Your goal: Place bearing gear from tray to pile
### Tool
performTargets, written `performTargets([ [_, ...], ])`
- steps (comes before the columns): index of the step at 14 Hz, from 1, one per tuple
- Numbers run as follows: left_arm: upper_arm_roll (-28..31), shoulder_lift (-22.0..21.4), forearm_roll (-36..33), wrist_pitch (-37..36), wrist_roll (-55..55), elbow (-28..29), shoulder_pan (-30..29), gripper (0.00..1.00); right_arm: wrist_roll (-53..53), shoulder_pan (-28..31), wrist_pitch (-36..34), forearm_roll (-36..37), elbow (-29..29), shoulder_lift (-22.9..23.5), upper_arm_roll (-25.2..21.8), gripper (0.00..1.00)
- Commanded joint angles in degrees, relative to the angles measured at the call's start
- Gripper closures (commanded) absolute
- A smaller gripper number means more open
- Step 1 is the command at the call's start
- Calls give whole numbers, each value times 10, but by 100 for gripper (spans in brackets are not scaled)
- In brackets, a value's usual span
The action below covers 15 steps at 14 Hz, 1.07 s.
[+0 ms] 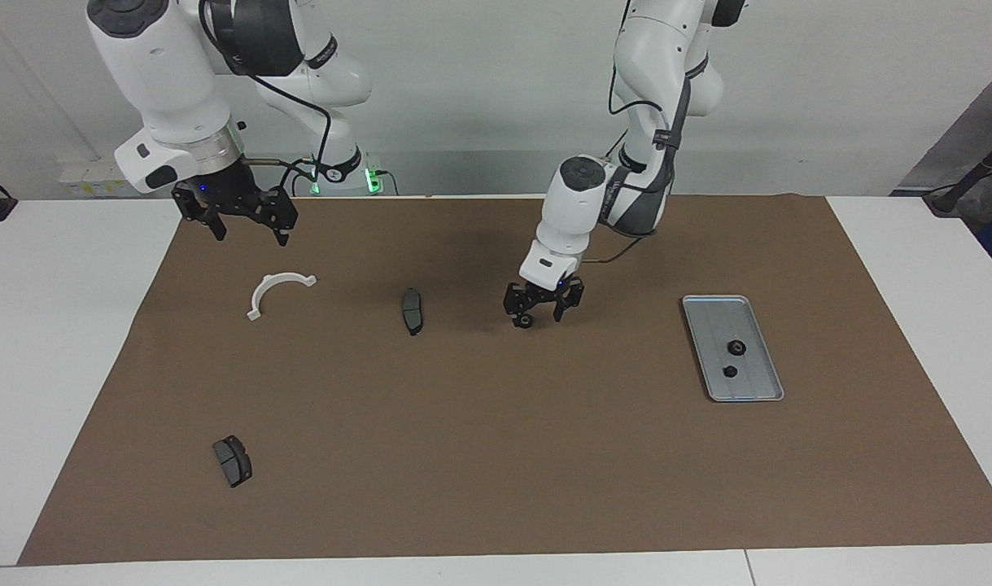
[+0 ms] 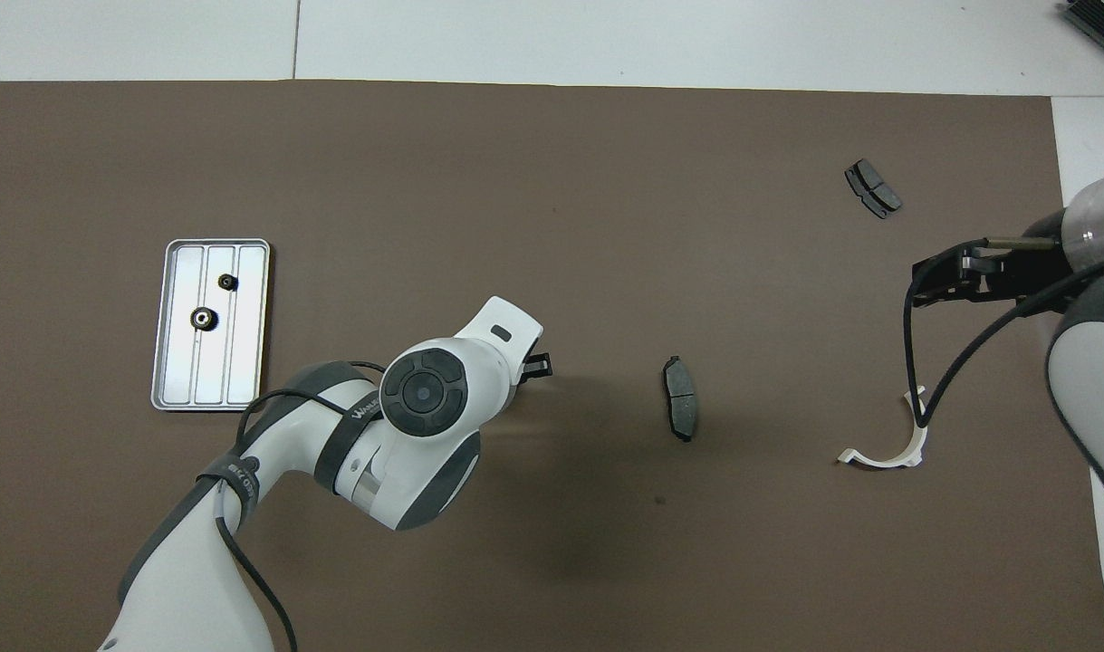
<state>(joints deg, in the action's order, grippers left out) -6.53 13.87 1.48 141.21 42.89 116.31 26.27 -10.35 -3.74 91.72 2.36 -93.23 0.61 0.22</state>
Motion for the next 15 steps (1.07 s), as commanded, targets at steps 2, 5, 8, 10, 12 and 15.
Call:
performTargets([
  [2, -2, -16, 3, -132, -116, -69, -121, 0, 2, -34, 26, -16, -22, -9, 2, 0],
  [5, -3, -21, 4, -136, -274, -59, -217, 0, -73, -93, 103, -16, -68, -10, 2, 0],
  [8, -3, -25, 4, -125, -437, -42, -301, 0, -148, -159, 194, -14, -122, 9, 2, 0],
  [10, -3, -25, 4, -106, -469, -30, -322, 0, -187, -199, 231, -7, -128, 43, 2, 0],
  [12, -2, -25, 4, -76, -508, -7, -337, 0, -223, -227, 277, -5, -129, 76, 2, 0],
  [15, -2, -24, 4, -38, -554, 45, -351, 0, -244, -257, 340, -5, -129, 126, 2, 0],
])
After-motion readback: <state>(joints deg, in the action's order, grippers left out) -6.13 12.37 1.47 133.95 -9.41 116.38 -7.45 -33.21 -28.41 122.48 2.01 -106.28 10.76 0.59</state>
